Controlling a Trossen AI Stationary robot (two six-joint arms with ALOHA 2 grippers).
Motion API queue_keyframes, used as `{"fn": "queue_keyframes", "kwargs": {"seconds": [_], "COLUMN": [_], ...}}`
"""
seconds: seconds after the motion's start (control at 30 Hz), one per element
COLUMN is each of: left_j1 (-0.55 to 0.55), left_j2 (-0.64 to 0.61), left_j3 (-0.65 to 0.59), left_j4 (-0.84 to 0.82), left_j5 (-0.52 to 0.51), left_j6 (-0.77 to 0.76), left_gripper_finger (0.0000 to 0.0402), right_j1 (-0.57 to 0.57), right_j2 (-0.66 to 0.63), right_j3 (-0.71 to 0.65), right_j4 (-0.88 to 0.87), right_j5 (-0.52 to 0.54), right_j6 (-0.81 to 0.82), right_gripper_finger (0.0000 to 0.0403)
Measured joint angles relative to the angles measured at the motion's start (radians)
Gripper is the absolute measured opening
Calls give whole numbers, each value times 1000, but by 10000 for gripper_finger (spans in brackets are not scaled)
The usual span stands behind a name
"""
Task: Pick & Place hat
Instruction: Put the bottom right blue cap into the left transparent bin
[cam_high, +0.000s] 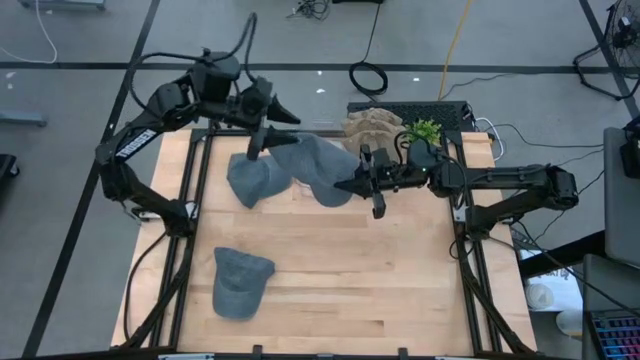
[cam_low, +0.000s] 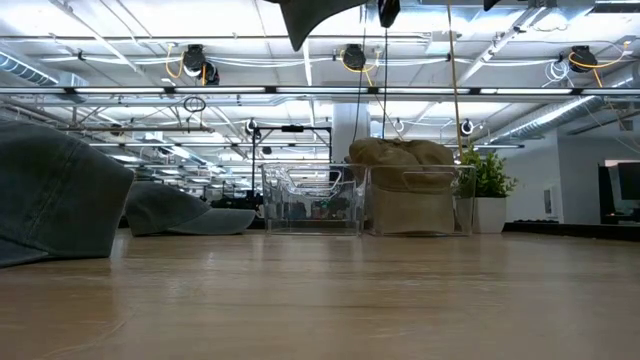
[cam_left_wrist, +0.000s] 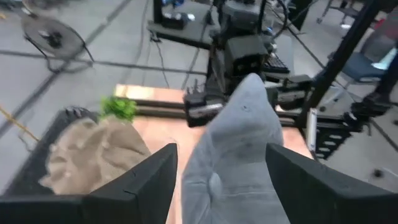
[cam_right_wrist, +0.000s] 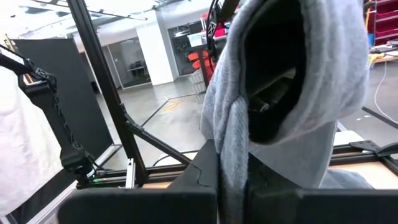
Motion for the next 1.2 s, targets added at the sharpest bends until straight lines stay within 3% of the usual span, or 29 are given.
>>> {"fn": "queue_keyframes", "kwargs": {"seconds": [0.27,0.67,0.83,1.1,1.2], "left_j1": [-30,-49,-49,-36,-21], "left_j2": [26,72,72,72,72], "left_j3": [-1,-2,-2,-2,-2], "left_j4": [-99,-78,-80,-80,-79], "left_j5": [-27,-60,-35,60,115], "left_j6": [-7,-37,-56,-85,-96], "left_gripper_finger": [255,246,189,30,21], "right_j1": [0,2,2,2,2], "right_j2": [0,0,0,0,0], "right_j3": [0,0,0,0,0], "right_j4": [3,3,3,3,3], "right_j5": [-4,-5,-2,-3,-2], "right_j6": [0,0,-3,-4,-18], "right_gripper_finger": [0,0,0,0,1]}}
